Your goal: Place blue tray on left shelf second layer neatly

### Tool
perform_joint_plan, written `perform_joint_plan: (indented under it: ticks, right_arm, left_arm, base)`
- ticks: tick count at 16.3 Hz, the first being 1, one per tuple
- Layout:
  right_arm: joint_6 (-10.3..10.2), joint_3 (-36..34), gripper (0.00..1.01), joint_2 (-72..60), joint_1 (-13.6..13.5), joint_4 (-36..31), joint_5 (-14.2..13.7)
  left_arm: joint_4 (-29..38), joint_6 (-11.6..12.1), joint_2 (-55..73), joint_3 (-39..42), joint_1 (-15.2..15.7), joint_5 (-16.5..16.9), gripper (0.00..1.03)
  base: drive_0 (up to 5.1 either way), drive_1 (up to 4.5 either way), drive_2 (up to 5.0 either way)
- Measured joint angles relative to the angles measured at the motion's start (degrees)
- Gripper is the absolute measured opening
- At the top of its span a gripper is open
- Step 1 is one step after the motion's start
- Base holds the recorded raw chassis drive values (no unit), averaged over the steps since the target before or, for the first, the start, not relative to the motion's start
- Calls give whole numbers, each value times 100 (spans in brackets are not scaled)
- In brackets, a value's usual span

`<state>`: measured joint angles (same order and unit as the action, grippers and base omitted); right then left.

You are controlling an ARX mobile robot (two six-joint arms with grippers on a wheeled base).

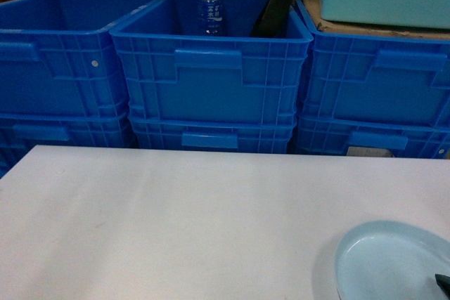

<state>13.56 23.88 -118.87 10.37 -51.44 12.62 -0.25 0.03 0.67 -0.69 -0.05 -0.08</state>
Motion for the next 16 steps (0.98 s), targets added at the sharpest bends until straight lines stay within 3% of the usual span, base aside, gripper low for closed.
perform_joint_plan:
  ticks: [6,13,14,15,16]
  right_arm:
    - [-142,-26,95,-402,170,-457,214]
    - [-267,-146,20,-579,470,-721,507]
    - [-273,-188,2,-595,479,-817,581]
    - [-310,-275,2,-481,531,-922,608]
    - [-345,-699,2,186,365,-787,352]
  left_arm:
    - [-2,0,0,0,0,4,98]
    - [-2,0,0,0,0,7,98]
    - [-2,0,0,0,0,4,98]
    - [-2,0,0,0,0,4,98]
    - [-2,0,0,0,0,4,98]
  base:
    - [0,0,0]
    - [0,0,0]
    - [0,0,0]
    - [0,0,0]
    - [0,0,0]
